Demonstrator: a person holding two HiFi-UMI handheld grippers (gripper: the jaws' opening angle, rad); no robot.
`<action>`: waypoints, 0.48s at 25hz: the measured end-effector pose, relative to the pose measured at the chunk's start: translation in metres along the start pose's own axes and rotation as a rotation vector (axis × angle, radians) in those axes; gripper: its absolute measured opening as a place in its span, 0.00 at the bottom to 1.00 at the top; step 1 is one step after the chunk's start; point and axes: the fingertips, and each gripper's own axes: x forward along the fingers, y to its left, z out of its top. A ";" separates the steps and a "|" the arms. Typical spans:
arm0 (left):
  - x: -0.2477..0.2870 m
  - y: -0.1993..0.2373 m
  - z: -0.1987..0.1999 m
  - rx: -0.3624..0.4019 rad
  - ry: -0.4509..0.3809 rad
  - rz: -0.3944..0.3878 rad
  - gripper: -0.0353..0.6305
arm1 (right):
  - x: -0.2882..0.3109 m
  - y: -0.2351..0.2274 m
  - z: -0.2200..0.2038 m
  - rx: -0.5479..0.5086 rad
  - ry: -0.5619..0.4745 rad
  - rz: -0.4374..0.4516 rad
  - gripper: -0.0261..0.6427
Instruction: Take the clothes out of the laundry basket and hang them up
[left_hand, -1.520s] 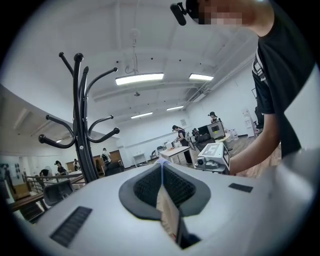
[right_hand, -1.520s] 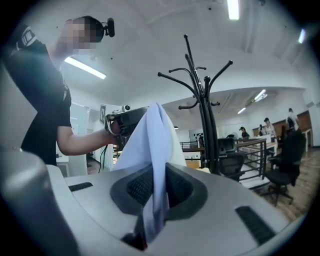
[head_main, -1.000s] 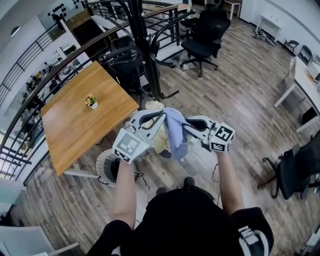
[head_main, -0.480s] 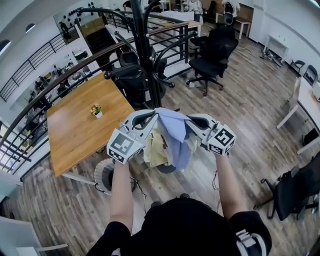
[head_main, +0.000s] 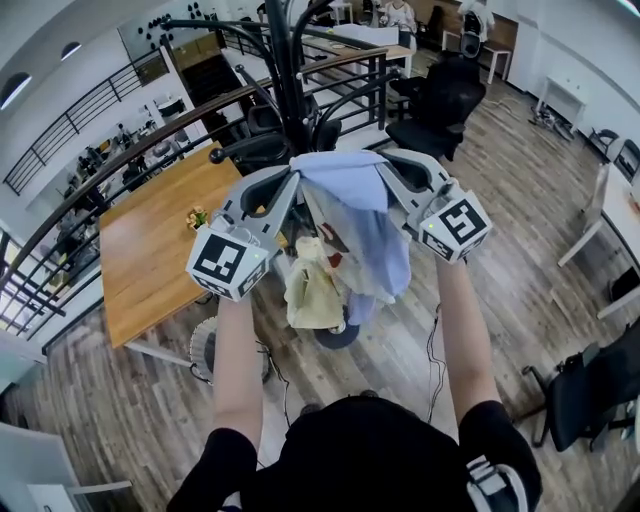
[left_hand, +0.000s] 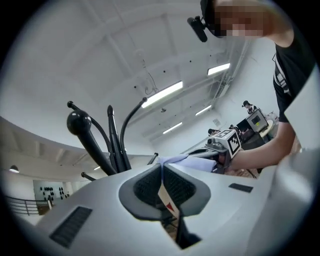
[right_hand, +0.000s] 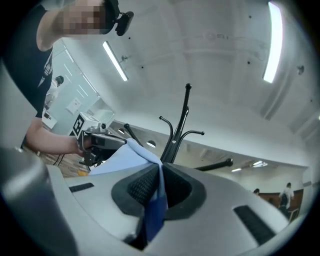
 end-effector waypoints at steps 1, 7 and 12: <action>0.003 0.004 0.006 0.000 -0.020 0.014 0.10 | 0.006 -0.010 0.010 -0.013 -0.011 -0.003 0.08; 0.013 0.033 0.006 -0.018 -0.022 0.098 0.10 | 0.057 -0.043 0.018 -0.002 0.053 0.013 0.08; 0.018 0.042 -0.066 -0.139 0.128 0.110 0.10 | 0.082 -0.032 -0.070 0.180 0.194 0.118 0.08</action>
